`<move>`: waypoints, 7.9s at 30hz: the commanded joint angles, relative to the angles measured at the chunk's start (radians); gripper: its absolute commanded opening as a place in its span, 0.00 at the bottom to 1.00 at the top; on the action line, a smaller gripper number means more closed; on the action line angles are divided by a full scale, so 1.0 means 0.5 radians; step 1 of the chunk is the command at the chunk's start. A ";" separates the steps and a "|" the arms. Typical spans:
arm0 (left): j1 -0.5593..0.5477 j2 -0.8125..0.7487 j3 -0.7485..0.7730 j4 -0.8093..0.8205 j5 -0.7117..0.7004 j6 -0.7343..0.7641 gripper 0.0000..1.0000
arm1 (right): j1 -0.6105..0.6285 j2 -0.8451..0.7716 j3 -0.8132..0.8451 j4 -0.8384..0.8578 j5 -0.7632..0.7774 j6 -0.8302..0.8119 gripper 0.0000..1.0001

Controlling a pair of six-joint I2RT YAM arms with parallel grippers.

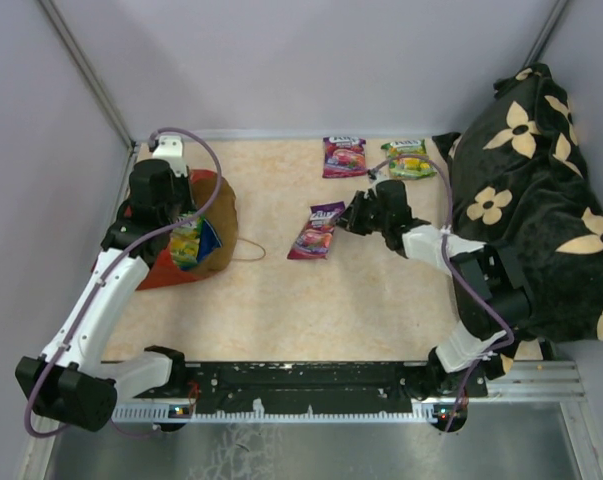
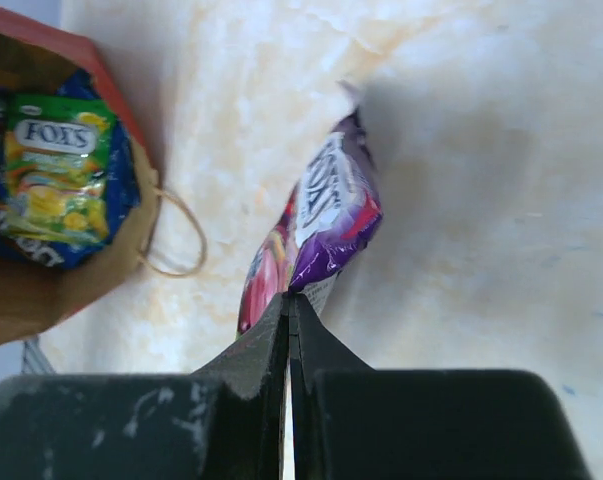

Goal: Take the snacks out of the paper bag

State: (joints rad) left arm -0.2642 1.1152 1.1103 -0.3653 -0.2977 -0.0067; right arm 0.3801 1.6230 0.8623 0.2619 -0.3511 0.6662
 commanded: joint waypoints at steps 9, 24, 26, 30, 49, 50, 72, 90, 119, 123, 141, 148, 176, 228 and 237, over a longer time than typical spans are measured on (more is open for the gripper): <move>0.059 -0.034 -0.051 0.096 -0.034 0.033 0.00 | -0.239 0.253 0.789 -1.103 0.532 -0.655 0.47; 0.056 -0.107 -0.150 0.168 0.322 -0.162 0.00 | 0.194 0.037 0.588 -0.962 1.022 -0.876 0.88; 0.056 -0.104 -0.138 0.144 0.372 -0.174 0.00 | 0.247 0.122 0.608 -1.000 1.076 -0.896 0.88; 0.056 -0.150 -0.126 0.089 0.341 -0.156 0.01 | 0.264 0.300 0.640 -1.085 1.134 -0.875 0.88; 0.090 -0.176 -0.165 0.046 0.519 -0.183 0.01 | 0.083 0.865 1.040 -1.099 1.310 -0.507 0.88; 0.090 -0.178 -0.167 0.046 0.522 -0.183 0.01 | 0.074 0.872 1.055 -1.089 1.304 -0.497 0.88; 0.090 -0.221 -0.212 0.108 0.593 -0.172 0.01 | 0.476 0.295 0.648 0.439 0.185 0.218 0.86; 0.087 -0.246 -0.267 0.173 0.567 -0.137 0.01 | 1.080 1.676 1.676 0.763 0.158 0.939 0.76; 0.089 -0.268 -0.266 0.175 0.557 -0.128 0.01 | 1.237 2.094 2.369 0.038 0.315 1.258 0.57; 0.087 -0.275 -0.269 0.175 0.544 -0.125 0.01 | 1.237 1.963 2.219 0.210 0.342 1.182 0.28; 0.090 -0.277 -0.240 0.135 0.431 -0.109 0.01 | 1.033 0.692 1.157 0.359 0.125 0.617 0.00; 0.090 -0.281 -0.207 0.089 0.455 -0.114 0.01 | 0.563 -0.085 0.596 -0.370 -0.400 0.056 0.00; 0.092 -0.260 -0.171 0.029 0.411 -0.108 0.02 | 0.650 -0.082 1.651 -0.703 -0.700 0.082 0.00; 0.125 -0.206 -0.148 -0.024 0.431 -0.119 0.02 | 0.295 0.151 -0.399 0.560 -0.528 0.063 0.47; 0.124 -0.200 -0.146 -0.023 0.457 -0.118 0.02 | 0.295 0.299 -0.379 0.547 -0.478 0.080 0.47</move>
State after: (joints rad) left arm -0.2070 1.0252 1.0023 -0.3828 -0.0891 -0.0708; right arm 0.5335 1.7531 0.6434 0.4896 -0.5911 0.7013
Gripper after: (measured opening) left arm 0.017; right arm 0.465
